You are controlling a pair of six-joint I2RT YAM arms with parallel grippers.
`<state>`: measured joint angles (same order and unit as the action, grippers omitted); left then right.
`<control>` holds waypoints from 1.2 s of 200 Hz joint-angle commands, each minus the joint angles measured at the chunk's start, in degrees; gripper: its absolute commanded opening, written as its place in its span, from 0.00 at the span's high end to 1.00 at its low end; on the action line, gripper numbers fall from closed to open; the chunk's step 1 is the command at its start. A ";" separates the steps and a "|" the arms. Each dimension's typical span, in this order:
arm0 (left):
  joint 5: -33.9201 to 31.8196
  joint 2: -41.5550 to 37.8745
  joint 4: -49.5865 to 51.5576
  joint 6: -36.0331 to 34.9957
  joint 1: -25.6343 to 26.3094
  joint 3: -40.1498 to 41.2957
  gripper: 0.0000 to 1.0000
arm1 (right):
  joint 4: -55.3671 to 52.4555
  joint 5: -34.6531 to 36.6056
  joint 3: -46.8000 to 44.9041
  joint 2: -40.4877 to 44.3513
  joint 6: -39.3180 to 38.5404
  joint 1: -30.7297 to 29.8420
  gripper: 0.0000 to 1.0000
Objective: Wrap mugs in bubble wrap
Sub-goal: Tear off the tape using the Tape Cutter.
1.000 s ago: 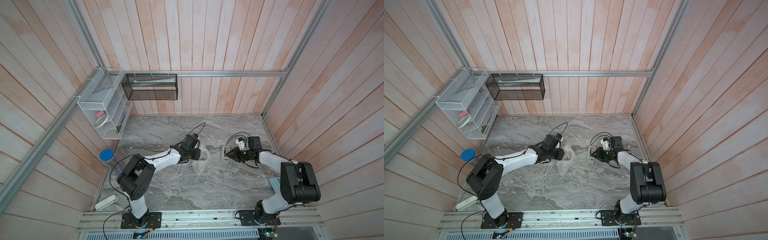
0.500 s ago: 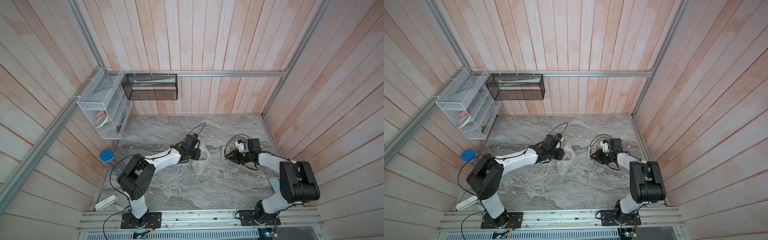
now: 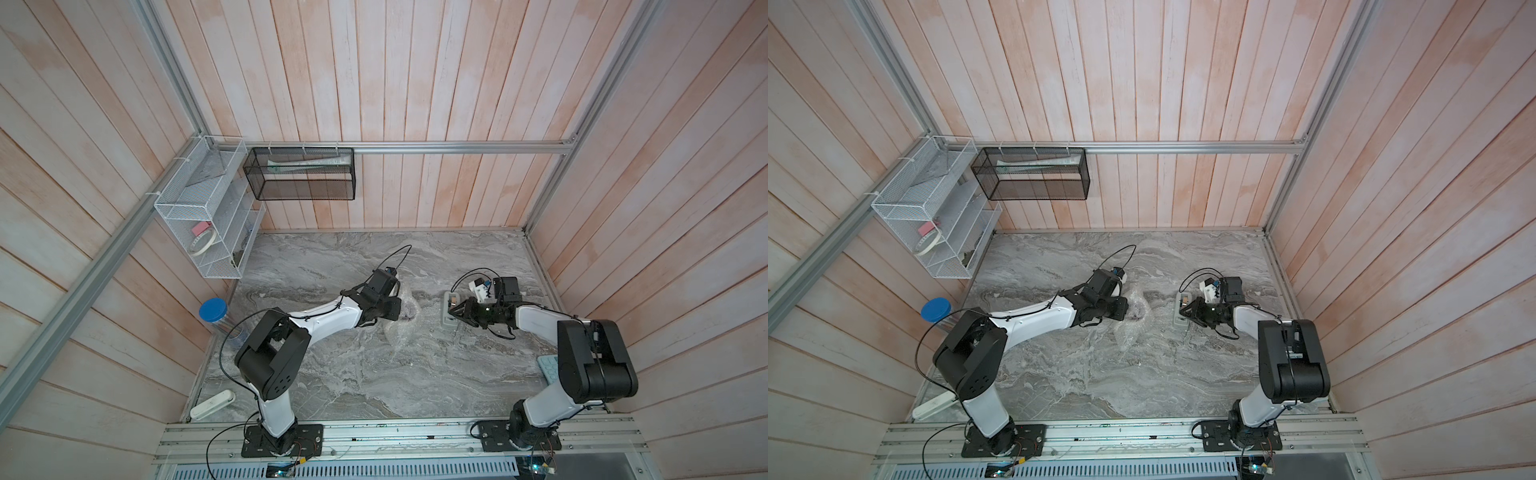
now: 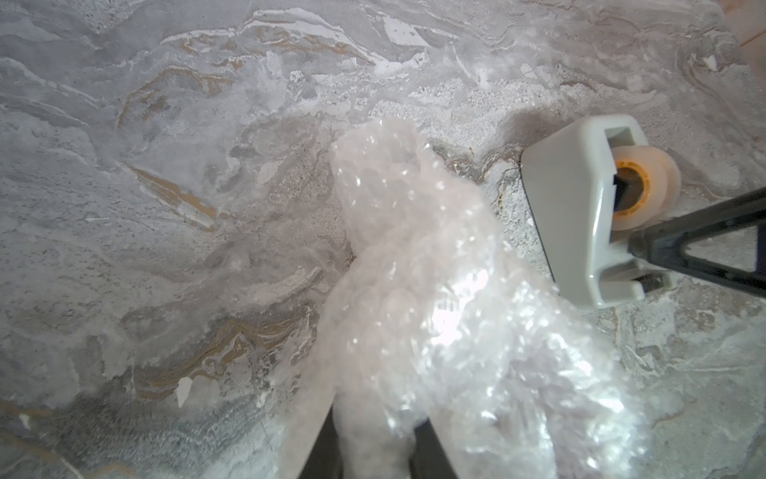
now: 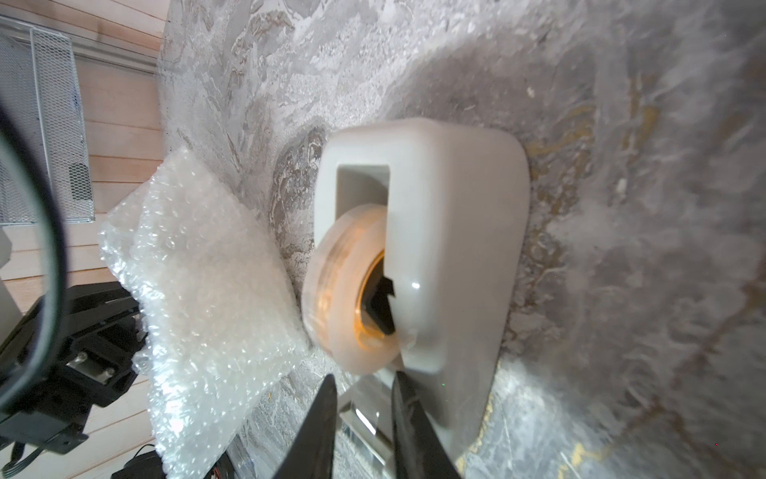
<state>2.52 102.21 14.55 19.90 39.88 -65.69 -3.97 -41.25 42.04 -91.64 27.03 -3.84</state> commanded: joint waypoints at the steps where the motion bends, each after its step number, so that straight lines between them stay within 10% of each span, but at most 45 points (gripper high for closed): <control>1: 1.08 2.36 4.04 -0.56 0.90 0.30 0.79 | 1.55 -0.22 -0.56 -1.43 0.64 -0.22 0.75; 240: 0.99 2.28 3.91 -0.44 0.90 0.53 0.79 | 4.22 -4.64 -1.42 -0.22 2.84 0.05 1.00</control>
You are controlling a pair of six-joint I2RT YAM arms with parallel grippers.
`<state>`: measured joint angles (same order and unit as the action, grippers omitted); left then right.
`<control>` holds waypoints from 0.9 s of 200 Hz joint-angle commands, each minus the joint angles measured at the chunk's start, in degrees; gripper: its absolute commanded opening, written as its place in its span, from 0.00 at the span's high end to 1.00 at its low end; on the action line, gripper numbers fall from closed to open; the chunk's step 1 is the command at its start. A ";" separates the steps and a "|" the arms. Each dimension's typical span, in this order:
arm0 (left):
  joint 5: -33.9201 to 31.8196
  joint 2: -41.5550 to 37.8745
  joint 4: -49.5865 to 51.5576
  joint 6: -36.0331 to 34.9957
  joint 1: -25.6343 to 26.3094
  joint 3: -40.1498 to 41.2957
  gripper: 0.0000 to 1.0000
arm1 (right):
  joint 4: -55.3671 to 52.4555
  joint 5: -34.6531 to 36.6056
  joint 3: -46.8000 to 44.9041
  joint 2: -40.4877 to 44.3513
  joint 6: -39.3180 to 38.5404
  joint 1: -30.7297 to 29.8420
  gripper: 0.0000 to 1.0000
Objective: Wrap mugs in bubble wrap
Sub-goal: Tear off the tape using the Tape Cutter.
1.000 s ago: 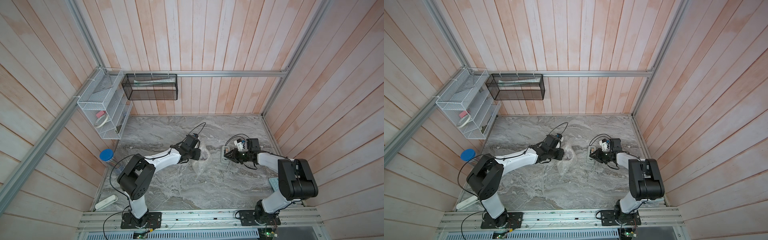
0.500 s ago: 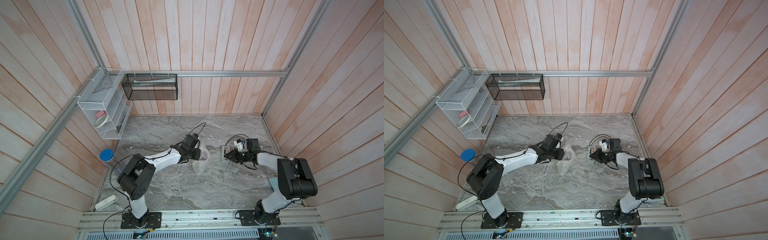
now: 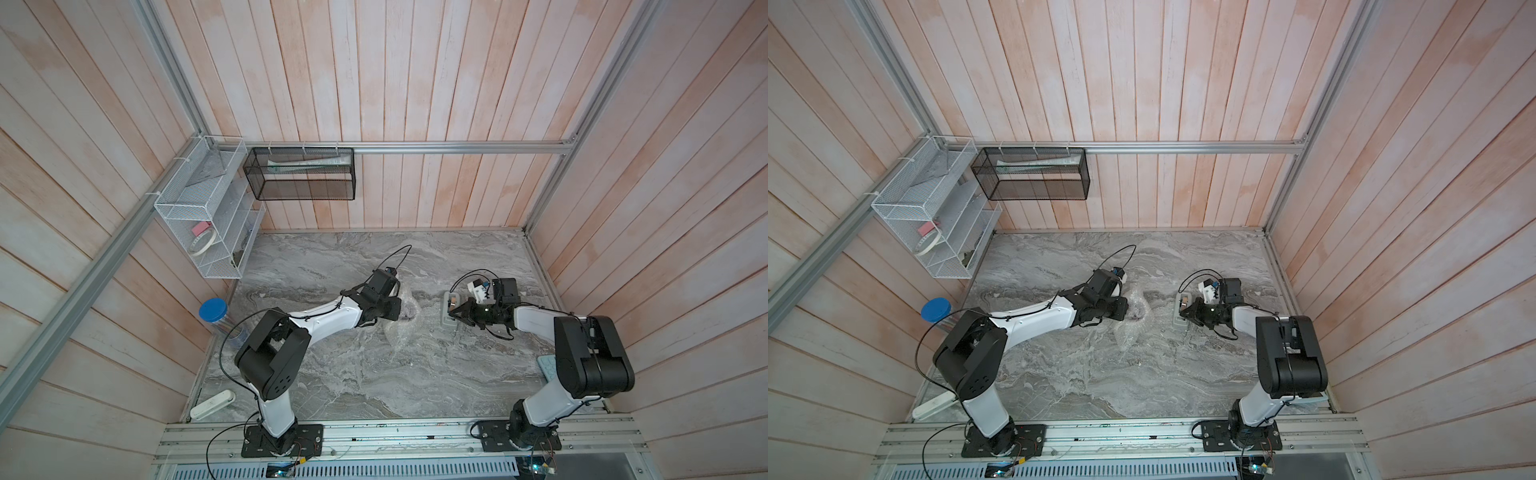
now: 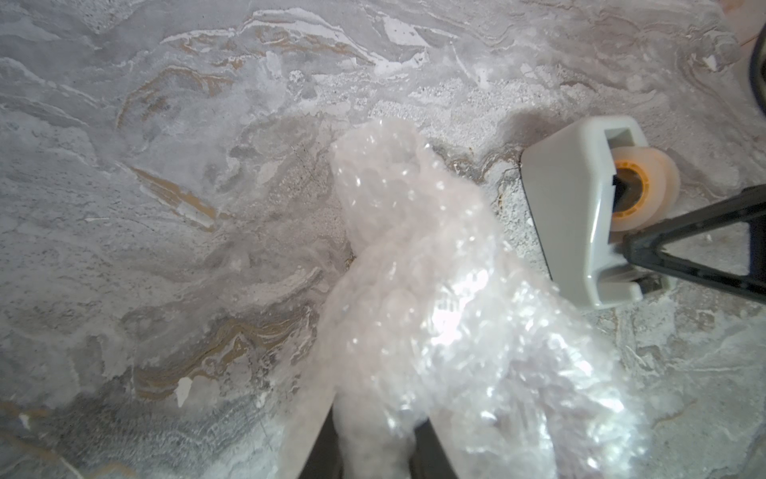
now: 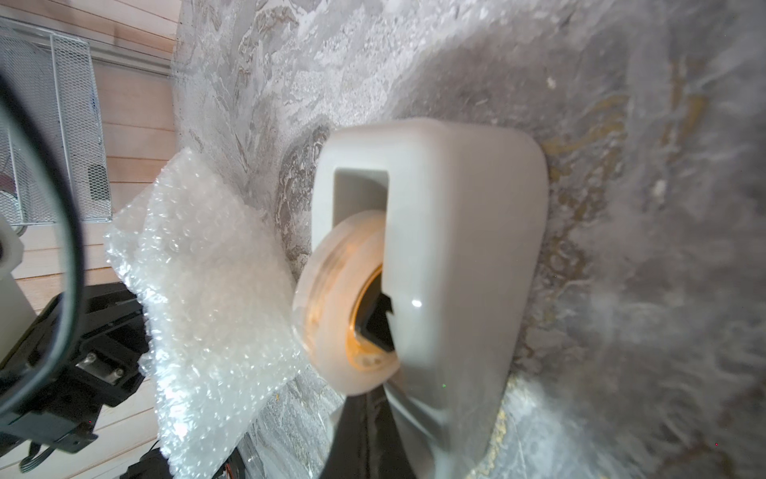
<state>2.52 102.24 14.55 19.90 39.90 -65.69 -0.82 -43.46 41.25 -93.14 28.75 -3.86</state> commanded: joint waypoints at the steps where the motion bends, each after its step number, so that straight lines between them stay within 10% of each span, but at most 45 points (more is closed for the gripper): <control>1: 0.99 2.22 3.91 -0.46 0.88 0.50 0.79 | 1.12 -2.47 -0.64 1.33 1.16 0.08 1.00; 180: 1.17 2.62 3.75 -0.59 0.88 0.30 0.79 | 1.65 -5.32 0.49 3.79 3.49 0.86 1.00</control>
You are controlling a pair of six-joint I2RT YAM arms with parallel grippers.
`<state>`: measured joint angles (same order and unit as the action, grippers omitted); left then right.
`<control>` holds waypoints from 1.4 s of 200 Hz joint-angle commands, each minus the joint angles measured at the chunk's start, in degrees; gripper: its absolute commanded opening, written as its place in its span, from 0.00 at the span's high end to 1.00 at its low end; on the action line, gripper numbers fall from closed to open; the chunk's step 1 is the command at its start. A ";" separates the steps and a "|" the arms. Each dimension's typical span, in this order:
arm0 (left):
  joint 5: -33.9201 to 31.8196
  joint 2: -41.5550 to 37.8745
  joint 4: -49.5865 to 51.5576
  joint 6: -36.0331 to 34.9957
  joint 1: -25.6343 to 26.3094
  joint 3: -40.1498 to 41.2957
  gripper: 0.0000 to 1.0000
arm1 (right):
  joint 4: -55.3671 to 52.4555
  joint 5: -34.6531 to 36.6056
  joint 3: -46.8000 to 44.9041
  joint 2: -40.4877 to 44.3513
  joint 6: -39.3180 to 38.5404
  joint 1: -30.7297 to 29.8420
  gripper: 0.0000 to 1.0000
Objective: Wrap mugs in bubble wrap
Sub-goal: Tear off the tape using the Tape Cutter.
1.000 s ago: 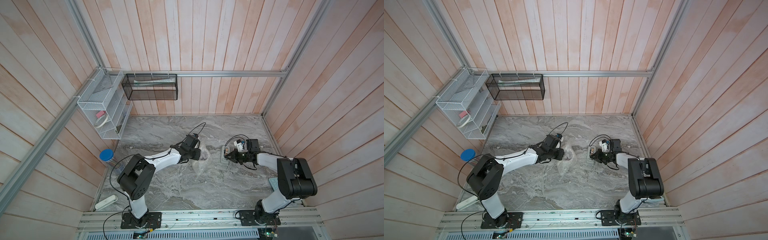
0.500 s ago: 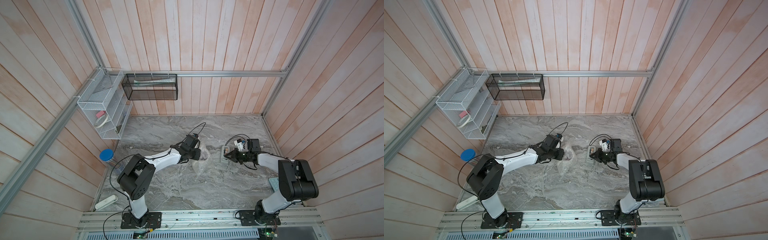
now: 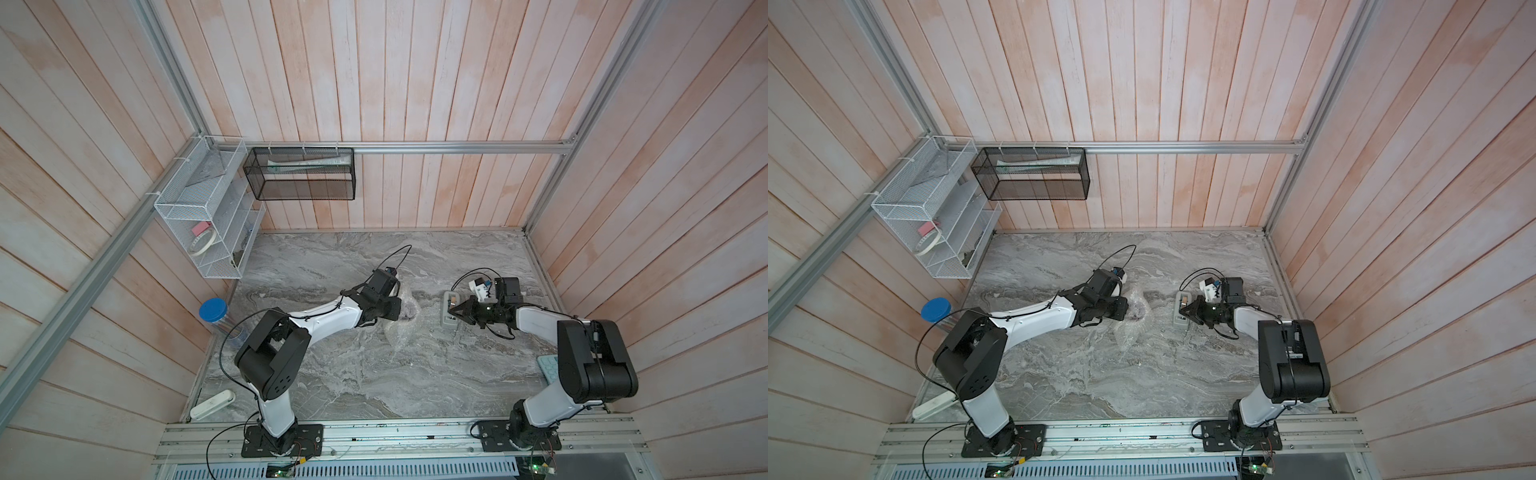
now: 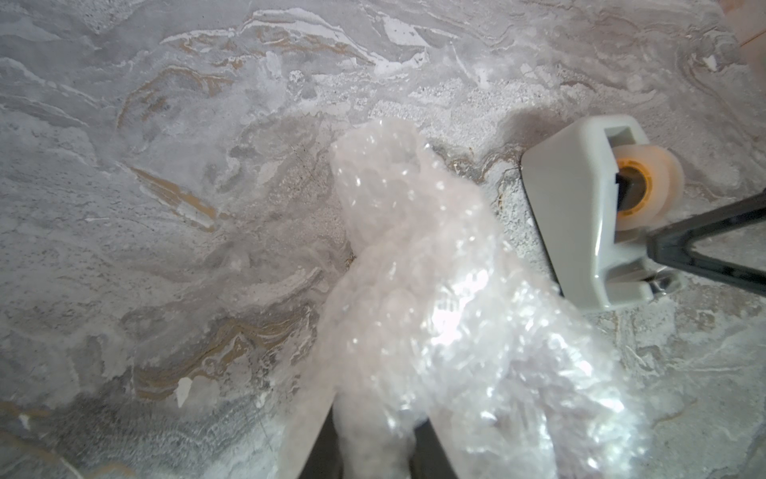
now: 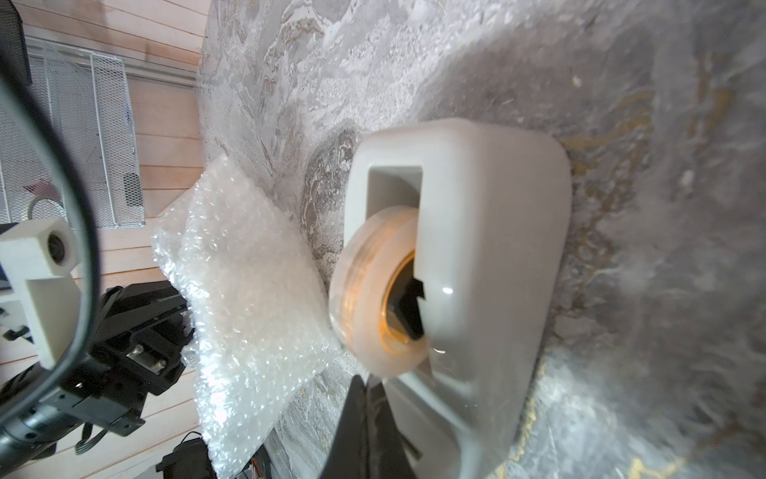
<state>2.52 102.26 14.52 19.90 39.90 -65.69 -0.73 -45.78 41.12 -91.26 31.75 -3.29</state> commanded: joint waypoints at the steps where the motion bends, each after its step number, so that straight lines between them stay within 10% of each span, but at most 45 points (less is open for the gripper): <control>1: 1.17 2.60 3.77 -0.62 0.88 0.26 0.79 | 1.59 -3.05 0.62 1.98 0.50 0.25 1.00; 280: 1.52 2.31 3.15 -0.49 1.05 0.76 0.79 | -4.32 -5.46 3.12 8.64 1.87 0.57 1.00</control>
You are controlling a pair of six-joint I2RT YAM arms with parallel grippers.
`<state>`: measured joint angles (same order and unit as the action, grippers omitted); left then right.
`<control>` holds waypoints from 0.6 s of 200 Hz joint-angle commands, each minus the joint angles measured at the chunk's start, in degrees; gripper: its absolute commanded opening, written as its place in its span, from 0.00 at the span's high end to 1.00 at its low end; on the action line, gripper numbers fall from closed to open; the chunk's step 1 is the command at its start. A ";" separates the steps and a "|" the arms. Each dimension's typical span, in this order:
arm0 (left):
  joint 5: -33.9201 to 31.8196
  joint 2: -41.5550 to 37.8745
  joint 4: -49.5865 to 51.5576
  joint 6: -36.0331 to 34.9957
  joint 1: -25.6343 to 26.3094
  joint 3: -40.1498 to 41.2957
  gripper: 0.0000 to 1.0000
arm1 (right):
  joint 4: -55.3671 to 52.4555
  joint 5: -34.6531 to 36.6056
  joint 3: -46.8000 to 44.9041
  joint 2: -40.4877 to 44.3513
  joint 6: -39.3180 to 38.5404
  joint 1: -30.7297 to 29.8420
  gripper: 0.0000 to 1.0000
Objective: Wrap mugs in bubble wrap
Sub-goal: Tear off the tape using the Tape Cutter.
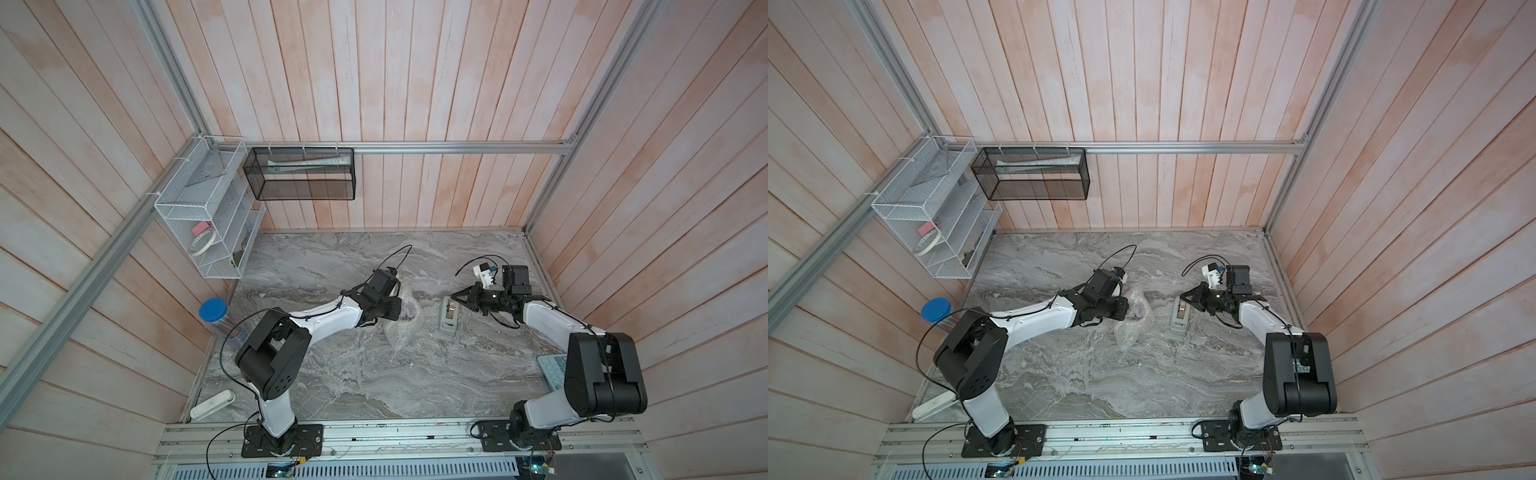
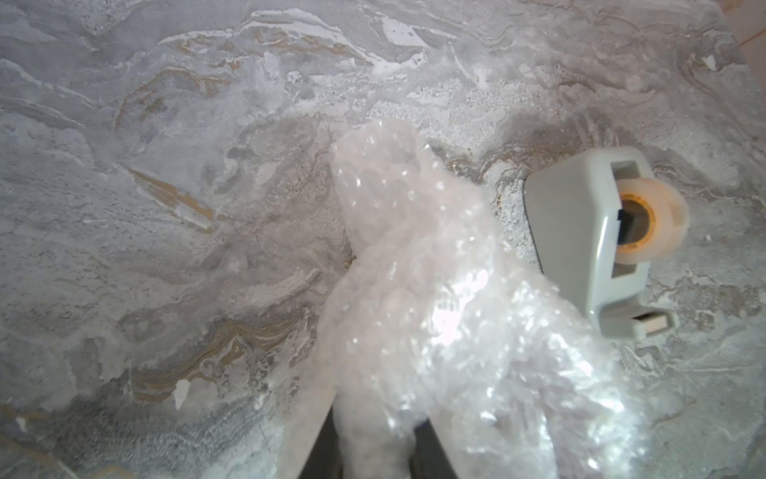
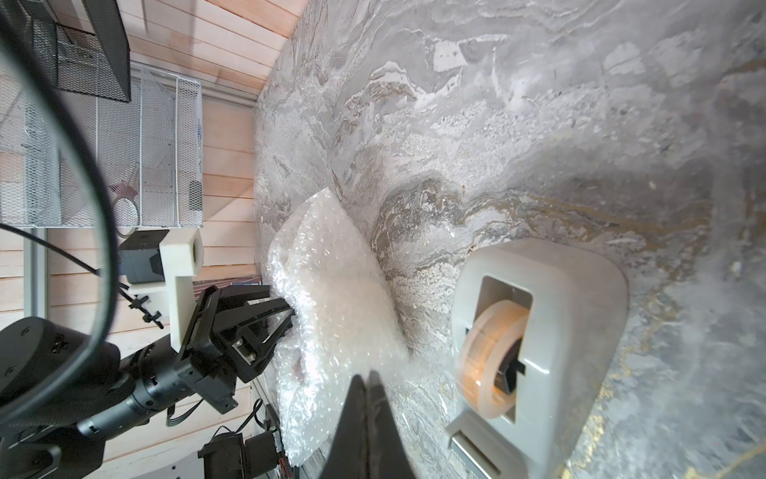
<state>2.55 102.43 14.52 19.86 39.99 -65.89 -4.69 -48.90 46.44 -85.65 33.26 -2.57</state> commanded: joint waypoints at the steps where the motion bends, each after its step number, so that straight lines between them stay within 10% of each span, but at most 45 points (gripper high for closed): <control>1: 1.50 2.19 3.10 -0.49 0.97 0.94 0.79 | -0.39 -2.42 -2.38 3.16 0.38 -0.24 1.00; 120: 1.85 2.70 2.64 -0.39 1.15 0.94 0.79 | 3.32 -1.25 -17.08 9.95 4.56 -4.94 1.00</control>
<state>2.57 102.61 14.11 19.88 40.21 -65.89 -3.38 -49.78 31.99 -76.95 36.05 -6.09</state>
